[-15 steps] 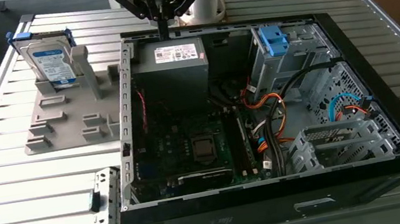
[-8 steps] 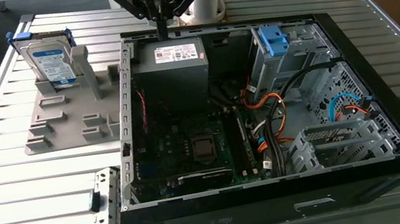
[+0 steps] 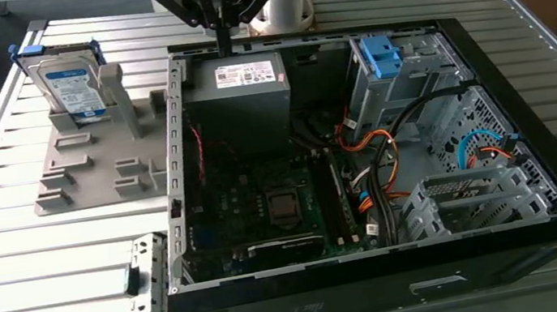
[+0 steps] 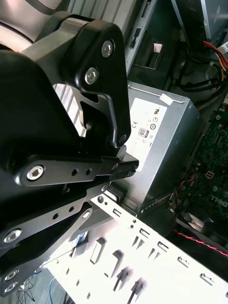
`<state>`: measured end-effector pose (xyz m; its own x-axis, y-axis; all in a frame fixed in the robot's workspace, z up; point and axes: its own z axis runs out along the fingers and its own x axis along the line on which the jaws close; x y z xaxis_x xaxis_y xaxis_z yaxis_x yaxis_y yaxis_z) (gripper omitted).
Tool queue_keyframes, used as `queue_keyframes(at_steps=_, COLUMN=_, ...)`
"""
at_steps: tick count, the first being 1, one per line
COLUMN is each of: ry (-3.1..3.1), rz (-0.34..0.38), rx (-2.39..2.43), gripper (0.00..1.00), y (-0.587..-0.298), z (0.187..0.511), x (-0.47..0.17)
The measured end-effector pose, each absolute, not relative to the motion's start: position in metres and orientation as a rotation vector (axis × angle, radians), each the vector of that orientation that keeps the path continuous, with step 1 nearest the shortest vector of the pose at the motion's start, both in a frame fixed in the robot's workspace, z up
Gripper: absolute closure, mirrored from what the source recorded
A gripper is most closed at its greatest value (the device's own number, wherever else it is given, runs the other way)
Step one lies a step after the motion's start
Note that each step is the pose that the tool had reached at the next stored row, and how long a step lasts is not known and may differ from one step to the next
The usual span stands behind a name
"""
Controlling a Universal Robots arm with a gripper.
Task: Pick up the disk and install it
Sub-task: 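Reach for the disk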
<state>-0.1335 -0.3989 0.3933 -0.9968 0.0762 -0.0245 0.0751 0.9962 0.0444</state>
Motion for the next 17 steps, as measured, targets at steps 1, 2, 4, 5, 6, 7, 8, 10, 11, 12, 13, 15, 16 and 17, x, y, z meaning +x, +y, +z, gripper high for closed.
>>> queue_keyframes(at_steps=1, ry=3.112, rz=0.068, rx=0.118, gripper=0.89, y=-0.3989, z=0.3933, x=-0.1338)
queue_keyframes(at_steps=2, ry=3.112, rz=0.068, rx=0.118, gripper=0.89, y=-0.3989, z=0.3933, x=-0.1341)
queue_keyframes(at_steps=4, ry=3.113, rz=0.068, rx=0.118, gripper=0.89, y=-0.3989, z=0.3933, x=-0.1346)
queue_keyframes(at_steps=5, ry=3.113, rz=0.068, rx=0.118, gripper=0.89, y=-0.3989, z=0.3933, x=-0.1348)
queue_keyframes(at_steps=6, ry=3.113, rz=0.068, rx=0.118, gripper=0.89, y=-0.3989, z=0.3933, x=-0.1351)
queue_keyframes(at_steps=7, ry=3.113, rz=0.068, rx=0.118, gripper=0.89, y=-0.3989, z=0.3933, x=-0.1354)
queue_keyframes(at_steps=8, ry=3.112, rz=0.068, rx=0.118, gripper=0.89, y=-0.3989, z=0.3933, x=-0.1357)
queue_keyframes(at_steps=10, ry=3.112, rz=0.068, rx=0.118, gripper=0.89, y=-0.3989, z=0.3933, x=-0.1364)
queue_keyframes(at_steps=11, ry=3.112, rz=0.068, rx=0.118, gripper=0.89, y=-0.3989, z=0.3933, x=-0.1367)
queue_keyframes(at_steps=12, ry=3.112, rz=0.068, rx=0.118, gripper=0.89, y=-0.3989, z=0.3933, x=-0.1371)
queue_keyframes(at_steps=13, ry=3.113, rz=0.068, rx=0.118, gripper=0.89, y=-0.3989, z=0.3933, x=-0.1375)
queue_keyframes(at_steps=15, ry=3.112, rz=0.068, rx=0.118, gripper=0.89, y=-0.3989, z=0.3933, x=-0.1383)
queue_keyframes(at_steps=16, ry=3.113, rz=0.068, rx=0.118, gripper=0.89, y=-0.3989, z=0.3933, x=-0.1387)
queue_keyframes(at_steps=17, ry=3.112, rz=0.068, rx=0.118, gripper=0.89, y=-0.3990, z=0.3933, x=-0.1392)
